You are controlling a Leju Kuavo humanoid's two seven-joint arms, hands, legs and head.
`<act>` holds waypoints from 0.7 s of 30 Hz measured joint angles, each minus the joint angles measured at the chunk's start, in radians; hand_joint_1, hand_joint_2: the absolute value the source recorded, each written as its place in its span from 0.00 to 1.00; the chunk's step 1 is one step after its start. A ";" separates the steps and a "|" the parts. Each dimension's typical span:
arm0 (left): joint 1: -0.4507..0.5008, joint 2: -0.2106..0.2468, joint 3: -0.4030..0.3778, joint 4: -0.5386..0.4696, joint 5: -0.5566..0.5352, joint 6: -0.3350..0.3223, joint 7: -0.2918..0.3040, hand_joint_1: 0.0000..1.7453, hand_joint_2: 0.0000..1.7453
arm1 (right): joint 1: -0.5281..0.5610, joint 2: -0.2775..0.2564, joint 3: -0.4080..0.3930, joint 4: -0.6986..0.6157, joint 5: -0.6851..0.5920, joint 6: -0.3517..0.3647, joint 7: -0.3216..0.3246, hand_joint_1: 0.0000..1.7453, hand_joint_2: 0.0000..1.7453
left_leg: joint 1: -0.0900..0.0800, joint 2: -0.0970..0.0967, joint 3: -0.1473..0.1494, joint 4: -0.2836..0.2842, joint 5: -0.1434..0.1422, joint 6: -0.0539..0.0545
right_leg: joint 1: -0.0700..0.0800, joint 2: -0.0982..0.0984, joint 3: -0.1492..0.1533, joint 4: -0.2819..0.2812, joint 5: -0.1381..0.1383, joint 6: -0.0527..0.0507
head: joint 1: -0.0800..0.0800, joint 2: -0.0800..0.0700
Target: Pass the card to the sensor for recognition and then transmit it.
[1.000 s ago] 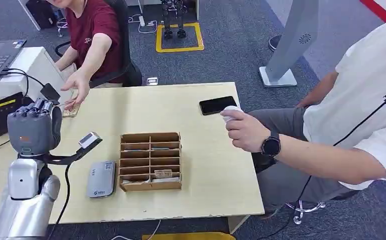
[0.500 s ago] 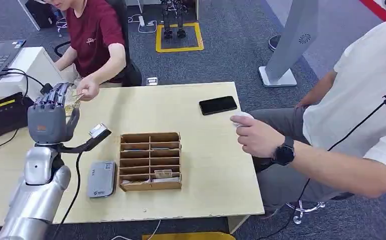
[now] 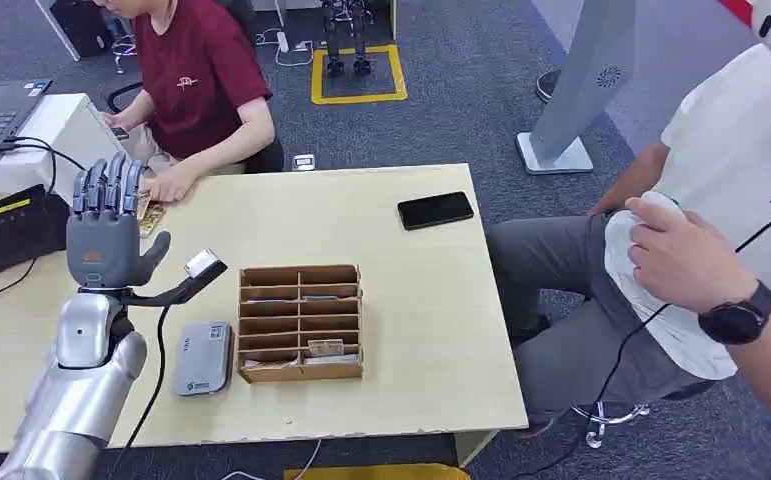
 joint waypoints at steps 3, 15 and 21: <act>0.000 0.000 0.000 0.001 0.000 0.000 0.000 0.00 1.00 | 0.000 0.000 0.000 0.000 0.000 0.000 0.000 0.00 1.00 | 0.000 0.000 0.000 0.000 0.000 0.000 | 0.000 0.000 0.000 0.000 0.000 0.000 | 0.000 0.000; 0.000 0.011 -0.045 0.036 0.154 -0.072 -0.032 0.00 1.00 | 0.003 0.000 0.005 0.000 0.000 -0.002 0.006 0.00 1.00 | 0.000 0.000 0.000 0.000 0.000 0.000 | 0.000 0.000 0.000 0.000 0.000 0.000 | 0.000 0.000; 0.321 0.122 -0.143 -0.414 0.701 -0.590 -0.215 0.00 1.00 | 0.032 0.000 -0.002 0.001 -0.006 -0.015 0.018 0.00 1.00 | 0.000 0.012 -0.001 -0.001 -0.004 -0.001 | 0.000 0.011 -0.004 0.000 -0.001 0.001 | -0.004 0.000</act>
